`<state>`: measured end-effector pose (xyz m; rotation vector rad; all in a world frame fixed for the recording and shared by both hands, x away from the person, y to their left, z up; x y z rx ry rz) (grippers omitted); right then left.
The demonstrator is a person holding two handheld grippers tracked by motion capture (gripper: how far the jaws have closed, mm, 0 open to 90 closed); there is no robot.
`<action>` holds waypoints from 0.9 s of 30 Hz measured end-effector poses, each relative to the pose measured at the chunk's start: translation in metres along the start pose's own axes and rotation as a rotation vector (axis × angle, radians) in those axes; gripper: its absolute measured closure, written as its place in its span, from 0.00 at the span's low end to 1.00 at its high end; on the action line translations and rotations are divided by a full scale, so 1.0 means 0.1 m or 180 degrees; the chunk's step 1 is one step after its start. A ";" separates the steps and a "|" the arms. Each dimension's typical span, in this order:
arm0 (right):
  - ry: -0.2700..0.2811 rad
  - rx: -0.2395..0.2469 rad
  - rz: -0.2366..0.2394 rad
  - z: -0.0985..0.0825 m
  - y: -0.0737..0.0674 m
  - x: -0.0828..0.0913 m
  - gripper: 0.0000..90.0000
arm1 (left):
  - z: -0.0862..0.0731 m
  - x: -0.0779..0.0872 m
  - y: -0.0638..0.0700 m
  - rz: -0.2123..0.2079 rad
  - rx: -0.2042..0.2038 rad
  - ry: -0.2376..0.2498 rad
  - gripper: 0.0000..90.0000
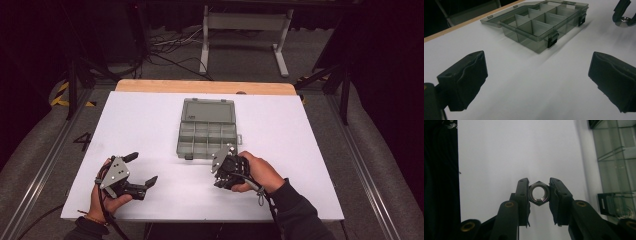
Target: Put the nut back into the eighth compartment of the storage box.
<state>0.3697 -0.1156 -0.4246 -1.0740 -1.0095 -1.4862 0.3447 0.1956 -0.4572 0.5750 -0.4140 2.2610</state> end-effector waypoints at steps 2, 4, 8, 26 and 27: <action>0.0013 -0.0032 -0.0025 -0.02 0.02 0.06 0.78 | 0.00 0.00 0.00 -0.0004 -0.0008 -0.0016 0.03; 0.0063 -0.0009 -0.0040 -0.03 0.05 0.10 0.78 | -0.01 0.00 0.00 0.0000 -0.0016 -0.0018 0.03; 0.0089 -0.0105 -0.0102 -0.03 0.16 0.23 0.78 | -0.02 0.00 0.00 -0.0014 -0.0025 -0.0020 0.03; 0.0032 -0.0306 -0.0316 0.07 0.60 0.53 0.78 | -0.05 0.03 0.00 -0.0006 -0.0027 -0.0033 0.03; 0.0016 -0.0295 -0.0315 0.07 0.62 0.53 0.78 | -0.05 0.03 0.00 -0.0008 -0.0028 -0.0036 0.03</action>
Point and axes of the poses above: each handheld gripper's, and its own axes: x roughly backward along the jaws, z roughly out of its top, y roughly to its right, the point moved 3 cm from there along -x, roughly forward along the jaws, and after that the axes turned 9 degrees about -y, right-handed, at the moved point
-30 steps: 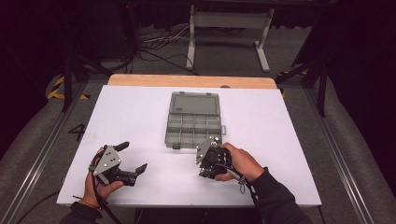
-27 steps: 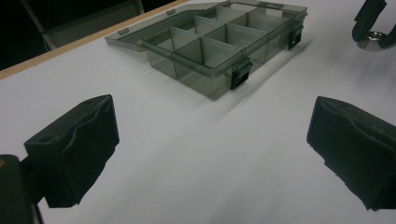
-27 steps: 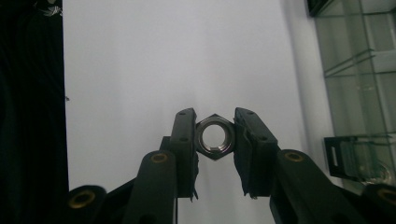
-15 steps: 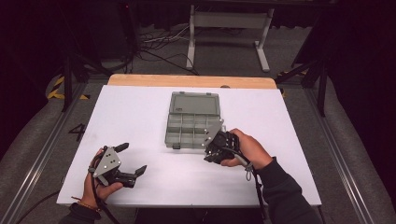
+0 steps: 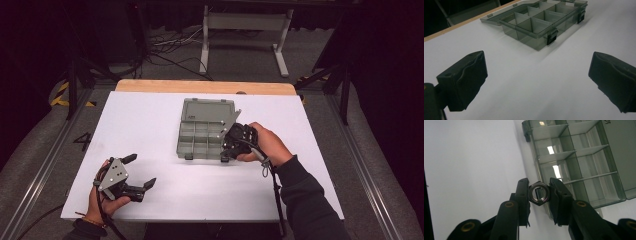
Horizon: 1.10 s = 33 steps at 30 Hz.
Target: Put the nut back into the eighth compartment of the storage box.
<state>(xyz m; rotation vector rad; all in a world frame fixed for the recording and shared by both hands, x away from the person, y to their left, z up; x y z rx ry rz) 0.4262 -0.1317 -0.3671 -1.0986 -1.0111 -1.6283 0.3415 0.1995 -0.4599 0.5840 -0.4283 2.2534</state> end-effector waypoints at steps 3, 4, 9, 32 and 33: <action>-0.0033 -0.0068 -0.0019 -0.01 0.08 -0.03 0.78 | 0.00 0.00 0.00 0.0001 0.0000 0.0000 0.03; -0.0043 -0.0083 -0.0023 -0.02 0.10 -0.03 0.78 | 0.00 0.00 0.00 0.0000 0.0001 0.0001 0.03; -0.0042 -0.0277 -0.0037 -0.07 0.27 -0.11 0.78 | -0.01 0.00 0.00 0.0007 0.0010 -0.0004 0.03; -0.0161 -0.0525 0.0038 -0.10 0.51 -0.37 0.78 | -0.02 0.00 -0.01 -0.0003 0.0031 -0.0009 0.03; -0.0163 -0.0521 0.0044 -0.10 0.51 -0.38 0.78 | -0.02 0.00 -0.01 -0.0003 0.0029 -0.0010 0.03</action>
Point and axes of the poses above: each handheld gripper's, and its own axes: x roughly backward along the jaws, z roughly out of its top, y roughly to its right, the point moved 3 cm from there along -x, roughly forward along the jaws, and after that the axes turned 9 degrees about -y, right-handed, at the moved point
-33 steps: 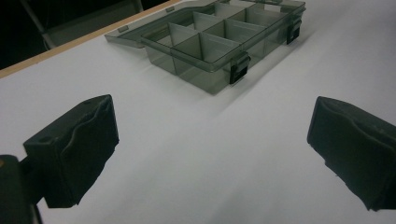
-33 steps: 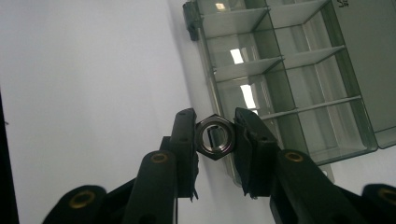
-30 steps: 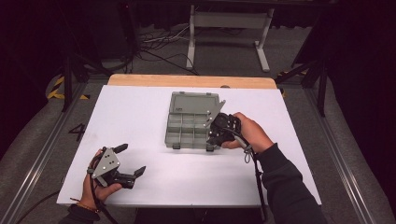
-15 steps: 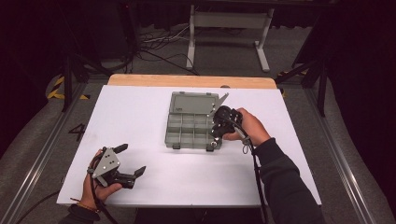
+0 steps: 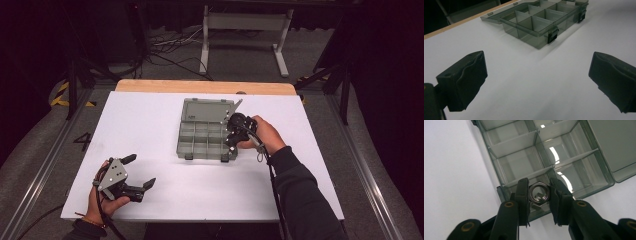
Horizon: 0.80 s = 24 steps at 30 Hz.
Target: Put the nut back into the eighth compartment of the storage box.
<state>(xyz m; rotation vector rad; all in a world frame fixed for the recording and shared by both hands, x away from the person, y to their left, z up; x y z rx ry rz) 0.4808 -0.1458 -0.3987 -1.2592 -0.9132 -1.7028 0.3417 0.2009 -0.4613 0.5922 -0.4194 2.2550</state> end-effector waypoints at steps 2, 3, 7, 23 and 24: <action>-0.0020 0.0004 0.0001 0.01 0.00 -0.02 0.78 | 0.00 0.00 0.00 -0.0001 -0.0002 0.0002 0.03; -0.0029 0.0000 0.0003 0.01 0.00 -0.03 0.78 | 0.00 0.00 0.00 -0.0001 0.0000 0.0002 0.03; -0.0067 -0.0012 0.0017 0.03 0.00 -0.07 0.78 | 0.00 0.00 0.00 -0.0010 -0.0007 -0.0008 0.03; -0.0101 -0.0039 0.0024 0.04 0.03 -0.13 0.78 | -0.01 0.01 0.00 -0.0027 -0.0001 -0.0021 0.03; -0.0100 -0.0044 0.0020 0.04 0.03 -0.13 0.78 | -0.01 0.01 0.00 -0.0029 -0.0002 -0.0025 0.03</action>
Point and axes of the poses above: each handheld gripper's, and its own axes: x roughly backward along the jaws, z roughly out of its top, y roughly to its right, the point moved 3 cm from there along -x, roughly forward along the jaws, and after that the axes turned 9 degrees about -y, right-handed, at the moved point
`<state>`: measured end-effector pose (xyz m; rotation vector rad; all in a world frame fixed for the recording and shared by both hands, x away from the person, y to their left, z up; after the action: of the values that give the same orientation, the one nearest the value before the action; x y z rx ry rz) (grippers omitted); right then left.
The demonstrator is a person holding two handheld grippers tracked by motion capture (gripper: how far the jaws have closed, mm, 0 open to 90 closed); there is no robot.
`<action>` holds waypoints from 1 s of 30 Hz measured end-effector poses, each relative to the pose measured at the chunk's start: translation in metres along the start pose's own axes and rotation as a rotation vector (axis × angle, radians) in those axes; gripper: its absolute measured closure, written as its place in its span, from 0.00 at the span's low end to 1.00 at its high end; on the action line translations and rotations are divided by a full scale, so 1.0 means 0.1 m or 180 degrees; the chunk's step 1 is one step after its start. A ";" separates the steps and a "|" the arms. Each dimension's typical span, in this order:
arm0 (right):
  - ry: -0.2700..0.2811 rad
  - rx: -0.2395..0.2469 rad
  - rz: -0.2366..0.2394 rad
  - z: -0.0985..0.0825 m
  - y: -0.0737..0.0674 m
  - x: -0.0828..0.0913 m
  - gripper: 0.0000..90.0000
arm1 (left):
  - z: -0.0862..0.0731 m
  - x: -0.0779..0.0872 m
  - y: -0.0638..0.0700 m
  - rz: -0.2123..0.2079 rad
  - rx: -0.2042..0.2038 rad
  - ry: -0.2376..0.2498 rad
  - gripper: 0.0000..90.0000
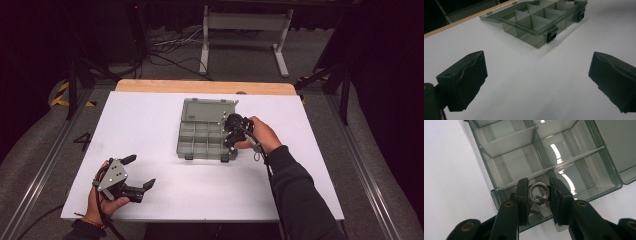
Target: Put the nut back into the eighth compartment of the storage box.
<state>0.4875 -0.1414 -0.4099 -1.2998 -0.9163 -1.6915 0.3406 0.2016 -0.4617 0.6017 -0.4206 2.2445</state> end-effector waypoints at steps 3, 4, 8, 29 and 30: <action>0.0014 0.0002 0.0005 0.00 0.01 0.00 0.77 | 0.00 0.00 0.00 0.0000 0.0000 0.0001 0.03; 0.0030 -0.0018 0.0006 -0.01 0.01 0.00 0.77 | 0.00 0.00 0.00 0.0002 0.0001 0.0002 0.03; 0.0069 -0.0033 0.0006 -0.02 0.02 0.02 0.76 | 0.00 0.00 0.00 -0.0005 -0.0004 -0.0009 0.03; 0.0370 -0.0074 -0.0075 -0.13 -0.04 0.17 0.62 | 0.00 -0.02 0.00 0.0009 -0.0024 -0.0023 0.03; 0.0378 -0.0074 -0.0081 -0.13 -0.04 0.18 0.62 | 0.00 -0.02 0.00 0.0008 -0.0026 -0.0026 0.03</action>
<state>0.4758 -0.1542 -0.3958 -1.1934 -0.8491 -1.7837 0.3413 0.2003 -0.4627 0.6065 -0.4348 2.2424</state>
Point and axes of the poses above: each handheld gripper's, and its own axes: x roughly backward along the jaws, z roughly out of its top, y roughly to its right, the point moved 3 cm from there along -x, roughly forward along the jaws, and after that the axes turned 9 degrees about -y, right-handed, at the moved point
